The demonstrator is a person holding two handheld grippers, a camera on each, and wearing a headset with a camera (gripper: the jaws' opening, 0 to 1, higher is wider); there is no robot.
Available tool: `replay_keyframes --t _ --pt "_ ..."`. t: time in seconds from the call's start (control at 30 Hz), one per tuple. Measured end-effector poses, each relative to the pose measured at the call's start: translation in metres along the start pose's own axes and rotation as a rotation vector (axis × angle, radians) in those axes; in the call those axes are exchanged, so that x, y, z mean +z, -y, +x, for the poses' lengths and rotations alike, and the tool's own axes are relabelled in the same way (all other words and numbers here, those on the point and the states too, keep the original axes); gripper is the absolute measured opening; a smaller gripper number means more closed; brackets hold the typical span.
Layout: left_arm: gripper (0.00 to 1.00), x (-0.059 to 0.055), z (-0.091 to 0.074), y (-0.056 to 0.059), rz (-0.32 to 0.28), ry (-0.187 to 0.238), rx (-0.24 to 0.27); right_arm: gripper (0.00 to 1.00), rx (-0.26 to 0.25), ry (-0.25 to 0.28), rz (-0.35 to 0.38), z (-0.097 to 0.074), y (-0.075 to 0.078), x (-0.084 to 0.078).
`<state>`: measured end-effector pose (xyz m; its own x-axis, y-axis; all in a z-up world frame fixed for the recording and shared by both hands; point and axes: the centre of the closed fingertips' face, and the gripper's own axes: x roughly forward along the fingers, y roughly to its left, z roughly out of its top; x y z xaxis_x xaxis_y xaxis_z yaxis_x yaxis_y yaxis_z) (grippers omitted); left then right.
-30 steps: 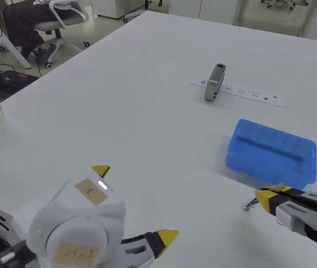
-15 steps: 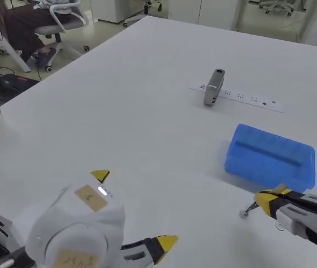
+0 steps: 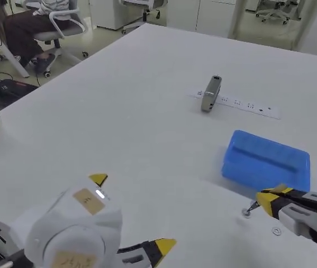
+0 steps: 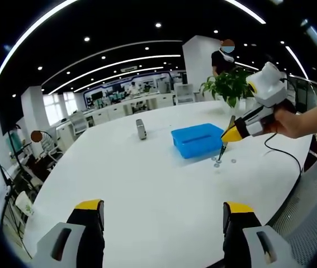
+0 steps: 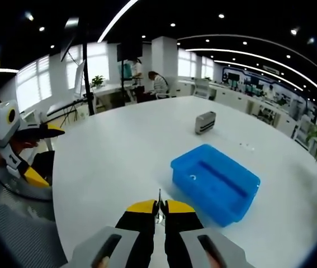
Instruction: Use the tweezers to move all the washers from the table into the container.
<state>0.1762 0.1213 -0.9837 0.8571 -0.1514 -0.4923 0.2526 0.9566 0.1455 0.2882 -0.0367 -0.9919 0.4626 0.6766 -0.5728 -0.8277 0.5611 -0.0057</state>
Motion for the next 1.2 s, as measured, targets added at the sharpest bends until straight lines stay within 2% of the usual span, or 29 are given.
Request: replay_keyframes --t 0.23,0.73,1.2 --pt "0.9 0.0 0.0 -0.002 -0.007 -0.001 0.008 0.01 -0.002 0.011 -0.012 -0.005 0.002 0.006" --pt "0.9 -0.001 0.0 -0.001 -0.004 -0.003 0.005 0.01 -0.015 0.057 -0.046 -0.01 0.011 0.038" --pt "0.9 -0.002 0.0 -0.002 -0.004 -0.011 0.013 0.01 -0.047 0.092 -0.079 -0.003 0.034 0.065"
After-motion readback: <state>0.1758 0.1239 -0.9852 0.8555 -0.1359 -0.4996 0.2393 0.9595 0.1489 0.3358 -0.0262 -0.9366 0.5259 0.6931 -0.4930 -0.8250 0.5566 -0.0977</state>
